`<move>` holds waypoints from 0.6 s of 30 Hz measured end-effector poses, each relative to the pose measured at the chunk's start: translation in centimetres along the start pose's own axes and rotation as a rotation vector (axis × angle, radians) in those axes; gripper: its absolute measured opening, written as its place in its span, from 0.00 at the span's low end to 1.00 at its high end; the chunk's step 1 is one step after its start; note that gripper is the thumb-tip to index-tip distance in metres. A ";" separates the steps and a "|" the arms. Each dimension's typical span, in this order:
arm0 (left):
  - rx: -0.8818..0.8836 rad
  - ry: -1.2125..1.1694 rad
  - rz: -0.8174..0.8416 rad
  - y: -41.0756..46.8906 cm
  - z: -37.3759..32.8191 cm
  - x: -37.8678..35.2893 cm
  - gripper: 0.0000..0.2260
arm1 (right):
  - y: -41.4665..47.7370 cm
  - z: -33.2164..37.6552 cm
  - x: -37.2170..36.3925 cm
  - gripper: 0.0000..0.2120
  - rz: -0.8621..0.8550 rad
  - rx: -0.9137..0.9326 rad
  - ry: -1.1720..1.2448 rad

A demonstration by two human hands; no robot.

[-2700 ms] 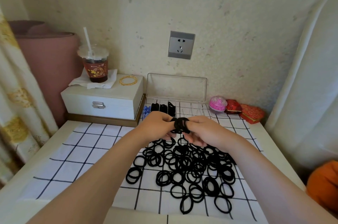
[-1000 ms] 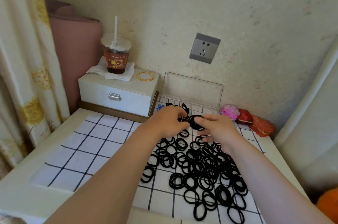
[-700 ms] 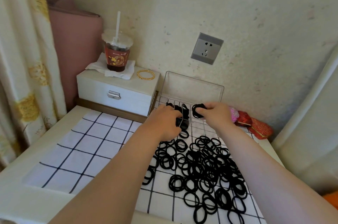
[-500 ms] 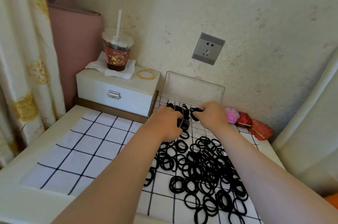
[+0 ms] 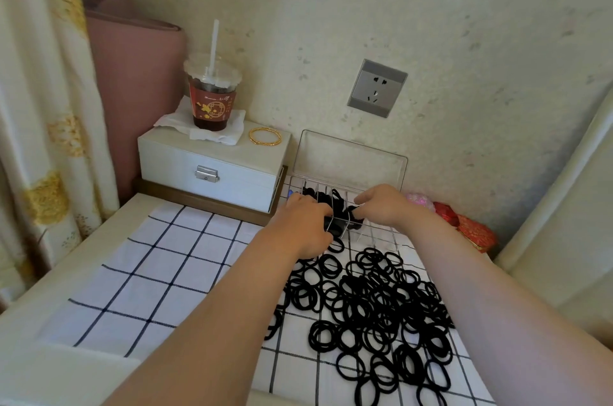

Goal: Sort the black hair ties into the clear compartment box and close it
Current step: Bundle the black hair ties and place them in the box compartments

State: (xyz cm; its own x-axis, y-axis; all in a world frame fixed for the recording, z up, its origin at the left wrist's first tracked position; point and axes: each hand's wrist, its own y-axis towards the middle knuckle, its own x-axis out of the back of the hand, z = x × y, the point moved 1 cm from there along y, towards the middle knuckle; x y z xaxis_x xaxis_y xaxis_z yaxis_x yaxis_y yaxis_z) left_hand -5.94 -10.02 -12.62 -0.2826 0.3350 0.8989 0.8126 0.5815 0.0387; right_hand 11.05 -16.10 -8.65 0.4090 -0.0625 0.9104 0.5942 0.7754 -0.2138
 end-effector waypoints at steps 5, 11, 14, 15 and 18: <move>0.007 -0.005 0.005 0.0 -0.1 -0.1 0.25 | -2.0 -0.6 0.3 0.18 -0.089 0.131 0.039; 0.001 0.003 -0.013 -0.2 -0.2 -0.4 0.25 | -4.2 -1.0 -1.9 0.16 -0.045 0.245 -0.383; 0.004 0.007 -0.029 -0.4 -0.5 -0.3 0.25 | -4.4 -1.5 -1.4 0.20 -0.080 0.266 -0.212; 0.003 0.019 -0.044 -0.5 -0.7 -0.3 0.25 | -4.9 -1.7 -1.0 0.19 -0.108 0.267 -0.119; -0.024 0.089 -0.156 -0.9 -1.5 -0.1 0.25 | -6.7 -2.5 -0.3 0.19 -0.233 0.292 0.037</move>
State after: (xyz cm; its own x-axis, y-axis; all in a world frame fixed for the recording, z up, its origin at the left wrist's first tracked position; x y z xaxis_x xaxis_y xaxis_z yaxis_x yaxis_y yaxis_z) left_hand -5.86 -11.65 -12.11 -0.3609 0.1748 0.9161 0.7746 0.6032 0.1901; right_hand 8.66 -22.83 -8.40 0.3143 -0.2772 0.9080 0.4542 0.8838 0.1126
